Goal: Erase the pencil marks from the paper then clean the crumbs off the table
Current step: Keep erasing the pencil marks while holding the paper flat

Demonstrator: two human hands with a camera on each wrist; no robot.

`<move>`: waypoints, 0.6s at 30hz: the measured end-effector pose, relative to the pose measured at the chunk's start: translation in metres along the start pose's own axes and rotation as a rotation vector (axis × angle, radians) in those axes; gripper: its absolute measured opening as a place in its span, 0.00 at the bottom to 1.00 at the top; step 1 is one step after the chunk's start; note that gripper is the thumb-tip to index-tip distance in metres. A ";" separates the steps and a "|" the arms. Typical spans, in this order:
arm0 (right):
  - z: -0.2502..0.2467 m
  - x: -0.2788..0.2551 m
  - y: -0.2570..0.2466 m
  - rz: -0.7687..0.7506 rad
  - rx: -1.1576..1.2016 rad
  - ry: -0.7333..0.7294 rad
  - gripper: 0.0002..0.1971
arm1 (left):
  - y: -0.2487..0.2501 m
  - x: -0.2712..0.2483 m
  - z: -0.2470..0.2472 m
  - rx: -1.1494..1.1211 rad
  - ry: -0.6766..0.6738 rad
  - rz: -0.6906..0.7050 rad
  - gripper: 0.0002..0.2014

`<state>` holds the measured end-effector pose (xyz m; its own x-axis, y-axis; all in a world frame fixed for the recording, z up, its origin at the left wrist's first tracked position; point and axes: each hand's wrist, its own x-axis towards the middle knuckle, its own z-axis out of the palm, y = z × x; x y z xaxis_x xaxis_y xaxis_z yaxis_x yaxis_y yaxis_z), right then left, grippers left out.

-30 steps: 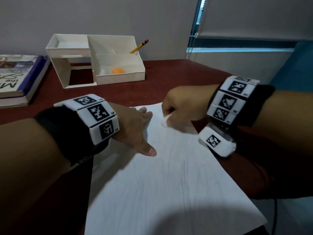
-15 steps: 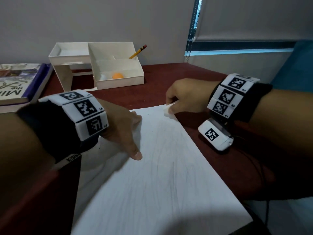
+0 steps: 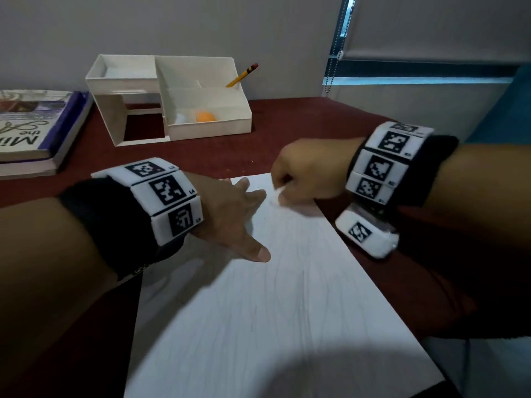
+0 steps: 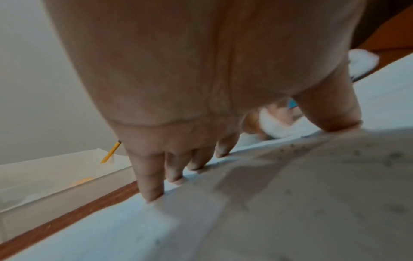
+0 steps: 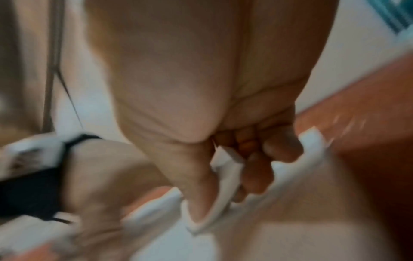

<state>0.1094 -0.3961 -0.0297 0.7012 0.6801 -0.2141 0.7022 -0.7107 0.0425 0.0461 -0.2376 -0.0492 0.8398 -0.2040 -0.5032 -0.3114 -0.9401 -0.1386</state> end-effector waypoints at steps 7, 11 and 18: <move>0.008 -0.009 -0.020 -0.076 0.054 -0.087 0.11 | -0.001 0.000 0.000 -0.032 0.001 0.033 0.52; 0.000 0.010 -0.003 0.055 -0.077 0.034 0.11 | 0.001 0.000 0.000 0.025 0.008 -0.005 0.55; 0.002 -0.003 -0.027 -0.141 0.009 -0.058 0.10 | -0.002 0.002 0.002 -0.040 0.012 0.066 0.50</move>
<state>0.0879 -0.3793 -0.0320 0.5872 0.7619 -0.2735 0.7919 -0.6106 -0.0008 0.0472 -0.2354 -0.0517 0.8234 -0.2690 -0.4996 -0.3486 -0.9346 -0.0714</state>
